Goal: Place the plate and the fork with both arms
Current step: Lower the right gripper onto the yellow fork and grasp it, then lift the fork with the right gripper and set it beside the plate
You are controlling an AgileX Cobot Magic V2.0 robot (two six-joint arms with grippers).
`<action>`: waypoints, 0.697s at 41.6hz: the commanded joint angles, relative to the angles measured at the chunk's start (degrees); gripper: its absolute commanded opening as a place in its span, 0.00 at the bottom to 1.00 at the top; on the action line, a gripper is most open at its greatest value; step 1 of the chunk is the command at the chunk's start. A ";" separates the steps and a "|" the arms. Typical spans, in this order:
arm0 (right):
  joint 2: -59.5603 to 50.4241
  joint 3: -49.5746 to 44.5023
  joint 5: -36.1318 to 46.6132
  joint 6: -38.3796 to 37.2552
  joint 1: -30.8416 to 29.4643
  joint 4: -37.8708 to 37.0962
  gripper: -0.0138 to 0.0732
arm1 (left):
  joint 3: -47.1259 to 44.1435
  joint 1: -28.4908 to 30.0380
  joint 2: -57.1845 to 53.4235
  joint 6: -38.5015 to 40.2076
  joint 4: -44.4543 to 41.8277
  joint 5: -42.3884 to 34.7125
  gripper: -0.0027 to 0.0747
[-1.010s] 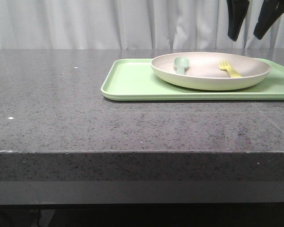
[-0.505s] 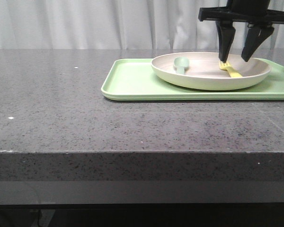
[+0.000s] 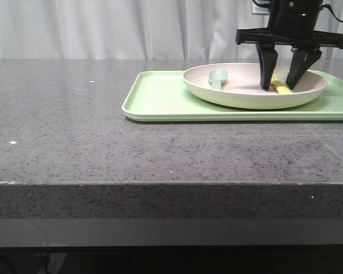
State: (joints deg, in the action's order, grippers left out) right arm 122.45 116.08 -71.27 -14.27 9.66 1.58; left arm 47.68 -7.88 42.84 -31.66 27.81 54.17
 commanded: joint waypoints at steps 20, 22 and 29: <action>-3.30 1.88 -4.82 0.04 -0.37 0.07 0.31 | 1.47 0.06 -0.16 -0.04 2.30 -3.19 0.55; -3.30 1.88 -5.12 0.04 -0.37 0.07 0.31 | 1.47 0.06 -0.16 -0.04 2.30 -3.19 0.55; -3.81 1.88 -5.26 0.09 -0.22 0.12 0.30 | 1.47 0.06 -0.16 -0.04 2.30 -3.19 0.55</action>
State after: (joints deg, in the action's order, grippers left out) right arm 122.54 116.30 -71.16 -14.36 9.55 2.08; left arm 47.64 -7.88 42.84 -31.66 27.81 54.17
